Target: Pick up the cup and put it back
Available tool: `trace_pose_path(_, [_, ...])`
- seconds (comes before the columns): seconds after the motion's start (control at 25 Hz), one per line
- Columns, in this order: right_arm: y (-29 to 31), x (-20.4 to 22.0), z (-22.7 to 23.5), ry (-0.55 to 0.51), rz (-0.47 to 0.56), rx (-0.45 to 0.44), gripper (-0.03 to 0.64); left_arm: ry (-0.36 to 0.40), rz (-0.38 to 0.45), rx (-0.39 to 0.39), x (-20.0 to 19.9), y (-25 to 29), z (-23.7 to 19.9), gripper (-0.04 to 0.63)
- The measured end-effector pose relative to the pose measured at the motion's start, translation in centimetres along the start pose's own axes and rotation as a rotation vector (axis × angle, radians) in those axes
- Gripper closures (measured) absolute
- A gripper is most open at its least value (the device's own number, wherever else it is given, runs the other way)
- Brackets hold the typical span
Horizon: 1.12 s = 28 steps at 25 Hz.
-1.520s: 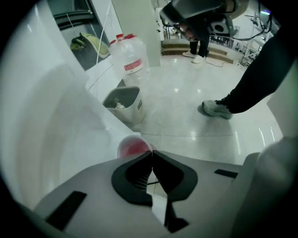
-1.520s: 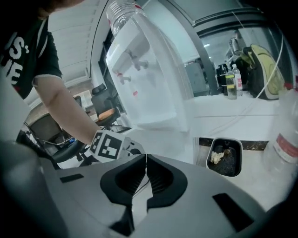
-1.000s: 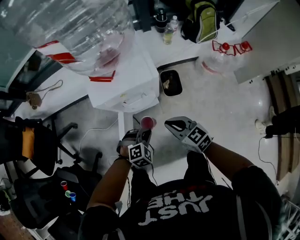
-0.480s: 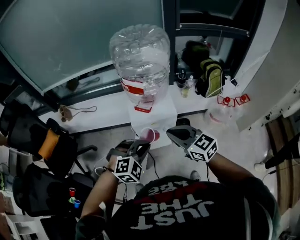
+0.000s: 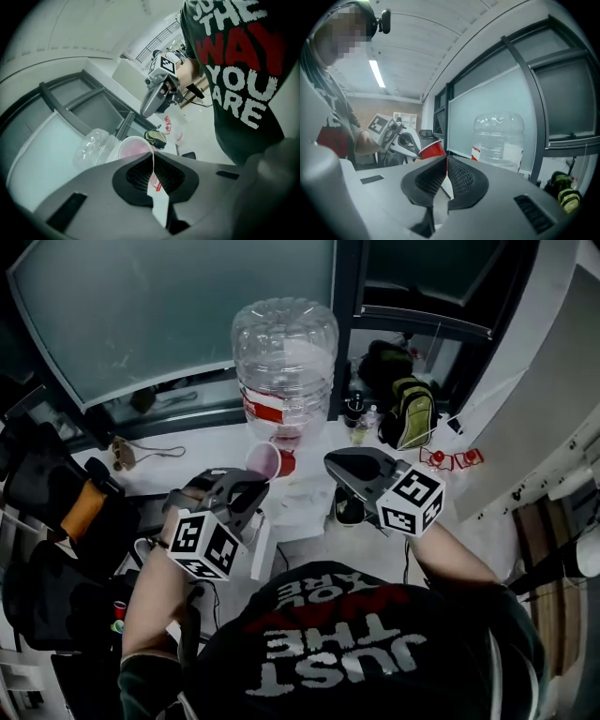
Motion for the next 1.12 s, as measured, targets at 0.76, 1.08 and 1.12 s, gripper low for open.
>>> trace_pose_path(0.76, [-0.2, -1.5, -0.7, -0.021, 0.008, 0.012, 0.581, 0.043, 0.009, 0.006, -0.9, -0.5, -0.5, 0.58])
trace_pose_path(1.08, [0.2, -0.4, -0.6, -0.004, -0.011, 0.004, 0.581, 0.003, 0.006, 0.054, 0.1, 1.2, 1.1, 0.58])
trace_pose_path(1.12, [0.3, 0.0, -0.6, 0.001, -0.019, 0.003, 0.581, -0.009, 0.007, 0.069, 0.3, 1.7, 1.5, 0.58])
Point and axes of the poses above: the fingertips, and each gripper's own axes: y forward along the fingers, z to its right, x out of its underside, the point moved 3 cm from there along -y, backward along the fingers, and after that the axes turned 8 degrees about x, right-handed, at the moved point
